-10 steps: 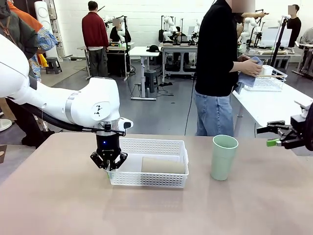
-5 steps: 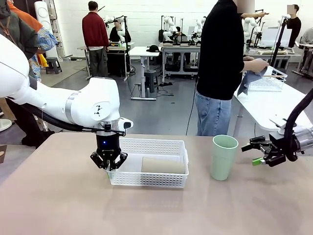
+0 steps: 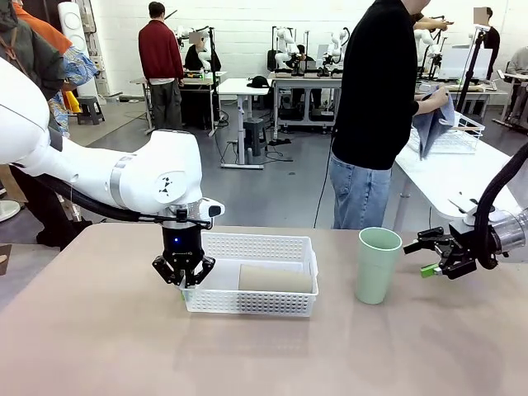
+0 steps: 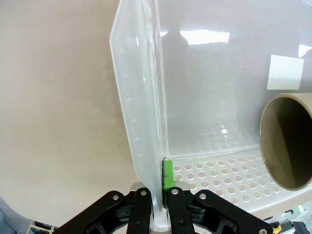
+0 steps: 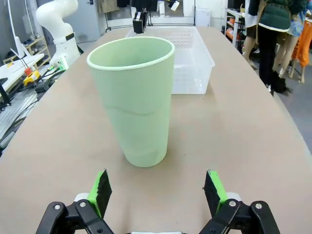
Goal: Clean and organize the cups into the basket.
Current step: Pick up the Reusable plastic cup from the right side of the table and stack it inside the Organizing basket in the center of the table.
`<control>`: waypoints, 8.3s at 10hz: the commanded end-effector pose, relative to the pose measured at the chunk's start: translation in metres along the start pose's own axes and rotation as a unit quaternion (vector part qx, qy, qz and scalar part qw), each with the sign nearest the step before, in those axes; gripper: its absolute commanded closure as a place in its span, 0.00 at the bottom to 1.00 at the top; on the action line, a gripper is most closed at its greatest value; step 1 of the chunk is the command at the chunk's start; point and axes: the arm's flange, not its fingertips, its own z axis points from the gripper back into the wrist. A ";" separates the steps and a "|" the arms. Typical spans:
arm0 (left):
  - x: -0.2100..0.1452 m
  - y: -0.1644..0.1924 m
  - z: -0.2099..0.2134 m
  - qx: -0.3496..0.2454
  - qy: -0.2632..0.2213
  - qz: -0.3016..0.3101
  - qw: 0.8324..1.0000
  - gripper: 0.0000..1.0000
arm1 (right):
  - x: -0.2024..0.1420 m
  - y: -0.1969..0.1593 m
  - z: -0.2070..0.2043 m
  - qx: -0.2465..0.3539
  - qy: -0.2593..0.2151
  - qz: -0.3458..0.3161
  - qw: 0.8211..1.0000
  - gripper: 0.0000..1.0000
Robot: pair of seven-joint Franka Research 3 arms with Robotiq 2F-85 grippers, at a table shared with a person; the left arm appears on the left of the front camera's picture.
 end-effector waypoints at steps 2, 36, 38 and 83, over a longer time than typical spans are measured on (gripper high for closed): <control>-0.001 0.001 -0.003 0.003 0.002 -0.001 1.000 1.00 | -0.001 0.001 -0.003 0.011 -0.002 0.002 1.000 0.00; -0.001 0.001 -0.003 0.003 0.002 -0.001 1.000 1.00 | -0.007 -0.013 -0.123 0.146 -0.029 0.042 0.988 0.65; -0.001 0.001 -0.003 0.003 0.002 -0.001 1.000 1.00 | -0.004 -0.011 -0.121 0.139 -0.029 0.043 0.989 0.79; -0.001 0.001 -0.003 0.003 0.002 -0.001 1.000 1.00 | 0.264 -0.003 -0.322 -0.005 0.457 0.018 0.889 0.21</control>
